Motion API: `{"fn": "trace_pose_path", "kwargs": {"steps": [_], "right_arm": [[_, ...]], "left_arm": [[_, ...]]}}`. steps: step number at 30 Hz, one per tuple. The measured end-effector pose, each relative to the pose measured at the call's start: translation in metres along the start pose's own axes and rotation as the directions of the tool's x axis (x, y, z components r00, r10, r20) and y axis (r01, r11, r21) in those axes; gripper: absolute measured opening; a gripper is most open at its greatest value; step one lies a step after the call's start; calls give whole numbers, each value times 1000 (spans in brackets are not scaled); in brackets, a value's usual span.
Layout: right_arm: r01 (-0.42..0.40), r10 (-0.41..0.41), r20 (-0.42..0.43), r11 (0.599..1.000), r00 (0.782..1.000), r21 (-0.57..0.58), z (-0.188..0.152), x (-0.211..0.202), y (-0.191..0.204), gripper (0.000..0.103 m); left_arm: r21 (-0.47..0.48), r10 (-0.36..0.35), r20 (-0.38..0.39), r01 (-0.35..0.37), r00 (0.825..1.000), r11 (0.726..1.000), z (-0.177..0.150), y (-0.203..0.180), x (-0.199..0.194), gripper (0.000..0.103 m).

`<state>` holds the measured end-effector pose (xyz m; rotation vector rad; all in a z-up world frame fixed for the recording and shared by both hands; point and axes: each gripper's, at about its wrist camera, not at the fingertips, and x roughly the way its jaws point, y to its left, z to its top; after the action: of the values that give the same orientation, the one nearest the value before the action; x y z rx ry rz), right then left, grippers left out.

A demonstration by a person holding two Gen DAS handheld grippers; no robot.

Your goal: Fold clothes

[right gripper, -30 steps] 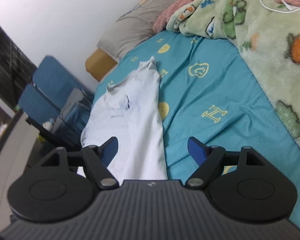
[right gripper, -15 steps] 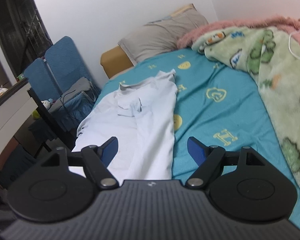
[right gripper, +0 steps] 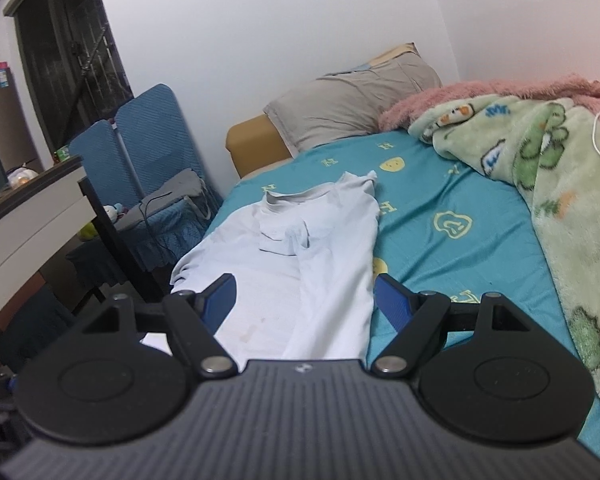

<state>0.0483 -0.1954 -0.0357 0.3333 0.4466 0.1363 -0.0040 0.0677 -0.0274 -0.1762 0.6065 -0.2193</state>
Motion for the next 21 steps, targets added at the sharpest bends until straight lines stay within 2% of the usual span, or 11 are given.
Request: {"fn": "trace_pose_path", "kwargs": {"steps": [2,4,7,10,13,15,17,19,21], "right_arm": [[-2,2,-8,1000,1000,-2,-2,1,2,78],[-6,6,-28,1000,1000,8,-4,4,3,78],[-2,3,-62,1000,998,20,-8,18,3,78],[11,-9,-98,1000,995,16,-13,36,4,78],[30,-27,-125,999,992,22,-18,54,2,78],[37,-33,-138,999,990,28,-20,66,-1,78],[45,-39,-149,998,988,33,-21,79,-5,78],[58,-51,-157,998,986,40,-21,92,-11,78],[75,-64,-167,995,984,60,-21,106,-19,78]], "left_arm": [[-45,-15,-22,14,1000,999,10,13,9,99],[-31,-5,-13,5,1000,999,22,21,22,99],[-178,20,-64,-31,998,984,40,62,66,101],[-343,35,-127,-77,991,936,57,108,115,101],[-494,38,-192,-130,981,860,74,154,163,97],[-567,59,-184,-155,981,809,82,191,193,95],[-591,99,-161,-176,982,787,92,217,224,93],[-607,137,-144,-196,980,770,102,242,253,87],[-617,155,-141,-209,978,759,108,261,281,75]]}}
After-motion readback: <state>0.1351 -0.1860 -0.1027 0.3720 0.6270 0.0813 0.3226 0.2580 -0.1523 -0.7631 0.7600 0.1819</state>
